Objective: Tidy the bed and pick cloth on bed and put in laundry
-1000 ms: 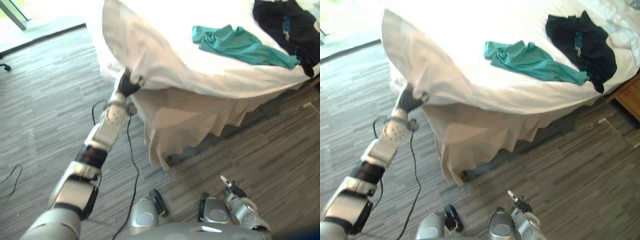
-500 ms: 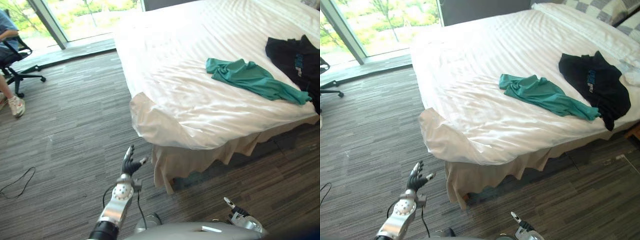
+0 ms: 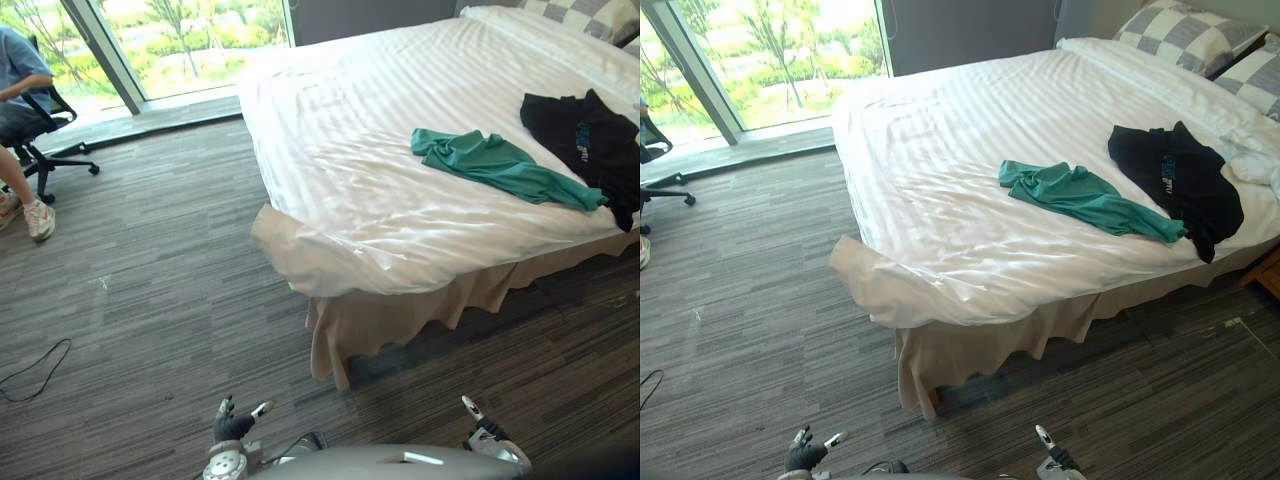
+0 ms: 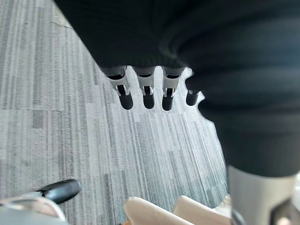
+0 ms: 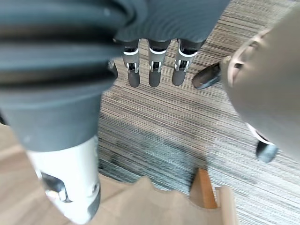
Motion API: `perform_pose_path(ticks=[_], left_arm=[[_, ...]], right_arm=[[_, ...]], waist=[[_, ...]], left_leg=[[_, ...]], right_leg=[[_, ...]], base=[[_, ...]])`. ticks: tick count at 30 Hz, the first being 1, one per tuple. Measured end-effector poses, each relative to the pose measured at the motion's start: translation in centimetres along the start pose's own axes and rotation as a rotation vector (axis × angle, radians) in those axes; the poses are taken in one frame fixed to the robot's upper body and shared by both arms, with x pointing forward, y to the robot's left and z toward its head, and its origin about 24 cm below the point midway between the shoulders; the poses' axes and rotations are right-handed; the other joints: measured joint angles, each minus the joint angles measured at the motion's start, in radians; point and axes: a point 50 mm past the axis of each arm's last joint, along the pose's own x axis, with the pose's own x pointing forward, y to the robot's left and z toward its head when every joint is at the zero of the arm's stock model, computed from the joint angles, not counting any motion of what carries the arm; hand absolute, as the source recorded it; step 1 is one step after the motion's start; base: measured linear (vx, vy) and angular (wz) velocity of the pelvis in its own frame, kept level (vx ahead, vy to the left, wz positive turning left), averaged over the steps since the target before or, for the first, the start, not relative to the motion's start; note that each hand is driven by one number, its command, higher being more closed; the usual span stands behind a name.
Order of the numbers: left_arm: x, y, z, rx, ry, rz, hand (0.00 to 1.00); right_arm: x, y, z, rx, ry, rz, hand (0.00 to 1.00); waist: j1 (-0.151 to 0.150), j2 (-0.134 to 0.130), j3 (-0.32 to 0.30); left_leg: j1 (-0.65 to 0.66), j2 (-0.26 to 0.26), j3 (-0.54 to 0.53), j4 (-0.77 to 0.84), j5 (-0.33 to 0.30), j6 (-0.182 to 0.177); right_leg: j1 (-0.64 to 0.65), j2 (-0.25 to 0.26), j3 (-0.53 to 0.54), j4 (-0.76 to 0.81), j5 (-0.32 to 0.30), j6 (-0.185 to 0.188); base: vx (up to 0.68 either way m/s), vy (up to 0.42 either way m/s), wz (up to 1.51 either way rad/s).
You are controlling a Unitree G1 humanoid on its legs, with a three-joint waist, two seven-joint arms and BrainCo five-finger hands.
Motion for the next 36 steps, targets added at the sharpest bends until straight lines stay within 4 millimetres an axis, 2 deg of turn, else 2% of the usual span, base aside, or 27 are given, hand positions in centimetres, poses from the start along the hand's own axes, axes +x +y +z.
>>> perform_pose_path(ticks=[4,9,10,13,14,17,19,20,21,23,25,26,30,32,33,35,36], left_arm=[[-0.3,-0.1,-1.1,-0.056,0.051,0.005,0.00],[-0.5,0.3,-2.4,-0.082,0.121,0.028,0.00],[-0.5,0.3,-2.6,-0.066,0.134,0.015,0.00],[-0.5,0.5,-2.7,-0.014,0.138,-0.029,0.00],[-0.4,0.6,-2.7,-0.011,0.139,-0.043,0.00],[-0.1,0.7,-2.1,0.007,0.118,-0.083,0.00],[-0.1,0.6,-1.9,0.007,0.106,-0.099,0.00],[-0.3,0.7,-2.3,0.007,0.115,-0.108,0.00],[-0.4,1.0,-2.6,0.011,0.122,-0.107,0.00],[-0.4,1.3,-2.6,0.019,0.109,-0.115,0.00],[-0.6,1.3,-2.8,0.036,0.098,-0.135,0.00],[-0.8,1.5,-3.1,0.028,0.099,-0.140,0.00],[-0.9,1.6,-3.0,-0.020,0.073,-0.131,0.00],[-0.8,1.6,-2.5,-0.027,0.047,-0.128,0.00],[-0.7,1.6,-2.3,-0.027,0.035,-0.127,0.00],[-0.1,1.9,-0.7,-0.030,-0.019,-0.116,0.00],[0.1,2.1,0.0,-0.035,-0.042,-0.103,0.00]], right_arm=[[-0.2,-0.8,-0.3,0.028,-0.043,-0.043,0.00],[-0.3,-0.9,0.7,0.054,-0.168,-0.110,0.00],[-0.4,-0.7,1.1,0.051,-0.200,-0.120,0.00],[-0.9,0.9,4.2,0.041,-0.377,-0.091,0.00],[-1.3,2.0,6.1,0.023,-0.464,-0.056,1.00],[-2.6,5.7,11.7,-0.029,-0.684,0.097,1.00],[-6.4,7.6,16.1,-0.156,-1.124,0.203,1.00],[-9.8,8.8,18.9,-0.195,-1.360,0.350,1.00],[-11.7,9.4,21.0,-0.242,-1.445,0.455,1.00],[-13.4,9.9,22.8,-0.336,-1.530,0.555,1.00],[-14.7,11.1,23.0,-0.396,-1.561,0.667,1.00],[-15.2,12.8,22.4,-0.452,-1.532,0.764,1.00],[-14.8,17.8,19.9,-0.618,-1.282,0.986,1.00],[-14.8,21.0,18.4,-0.670,-1.121,1.101,1.00],[-15.0,21.8,18.1,-0.673,-1.091,1.127,1.00],[-16.6,25.3,18.0,-0.670,-1.054,1.218,1.00],[-17.4,26.5,18.2,-0.658,-1.063,1.245,1.00]], waist=[[-0.002,0.009,-0.004],[0.004,0.000,-0.007],[0.004,-0.003,-0.009],[0.005,-0.013,-0.017],[0.007,-0.017,-0.019],[0.008,-0.021,-0.022],[0.014,-0.024,-0.021],[0.015,-0.024,-0.021],[0.014,-0.031,-0.023],[0.017,-0.044,-0.025],[0.024,-0.045,-0.026],[0.019,-0.042,-0.024],[0.031,-0.048,-0.017],[0.074,-0.064,0.002],[0.083,-0.070,0.010],[0.123,-0.103,0.046],[0.139,-0.112,0.066]], left_leg=[[-0.020,-0.006,-0.027,0.000,-0.004,0.001],[-0.034,-0.021,-0.030,0.000,-0.009,0.008],[-0.034,-0.024,-0.029,0.000,-0.011,0.011],[-0.033,-0.033,-0.027,0.000,-0.015,0.017],[-0.030,-0.035,-0.025,0.001,-0.016,0.019],[-0.029,-0.038,-0.022,0.003,-0.010,0.031],[-0.031,-0.040,-0.027,0.007,-0.010,0.032],[-0.030,-0.041,-0.030,0.007,-0.010,0.032],[-0.029,-0.042,-0.034,0.007,-0.010,0.031],[-0.029,-0.046,-0.056,0.006,-0.010,0.031],[-0.028,-0.044,-0.059,0.006,-0.009,0.030],[-0.029,-0.044,-0.061,0.005,-0.009,0.030],[-0.032,-0.045,-0.097,0.001,-0.009,0.029],[-0.048,-0.043,-0.125,0.001,-0.004,0.028],[-0.060,-0.043,-0.138,0.001,0.000,0.028],[-0.121,-0.026,-0.169,0.007,0.021,0.021],[-0.135,-0.020,-0.175,0.007,0.028,0.021]], right_leg=[[-0.004,-0.004,-0.007,-0.008,0.004,0.005],[-0.014,-0.011,-0.004,-0.012,0.007,0.010],[-0.014,-0.014,-0.002,-0.012,0.008,0.010],[-0.017,-0.021,0.009,-0.013,0.020,0.020],[-0.017,-0.022,0.017,-0.013,0.029,0.021],[-0.015,-0.022,0.021,-0.017,0.035,0.027],[-0.012,-0.021,0.019,-0.029,0.037,0.028],[-0.011,-0.022,0.020,-0.031,0.037,0.028],[-0.009,-0.021,0.019,-0.032,0.037,0.028],[0.005,-0.018,-0.008,-0.037,0.037,0.028],[0.007,-0.016,-0.010,-0.036,0.036,0.028],[0.005,-0.016,-0.010,-0.036,0.036,0.027],[0.007,-0.017,-0.031,-0.026,0.024,0.024],[-0.004,-0.017,-0.055,-0.008,0.017,0.021],[-0.010,-0.017,-0.067,-0.006,0.014,0.019],[-0.063,-0.009,-0.086,0.016,0.008,0.008],[-0.076,-0.007,-0.092,0.022,0.010,0.004]], base=[[-0.09,0.031,0.16],[0.02,0.048,0.05],[0.08,0.049,-0.01],[0.11,0.038,-0.05],[0.12,0.021,-0.11],[0.11,0.001,-0.05],[0.13,-0.016,-0.01],[0.11,-0.019,-0.02],[0.09,-0.016,0.02],[0.06,-0.032,0.21],[0.02,-0.039,0.09],[0.00,-0.030,-0.07],[-0.04,-0.029,0.11],[-0.08,-0.015,0.31],[-0.09,-0.028,0.48],[-0.09,-0.036,0.45],[-0.05,-0.024,0.27]])
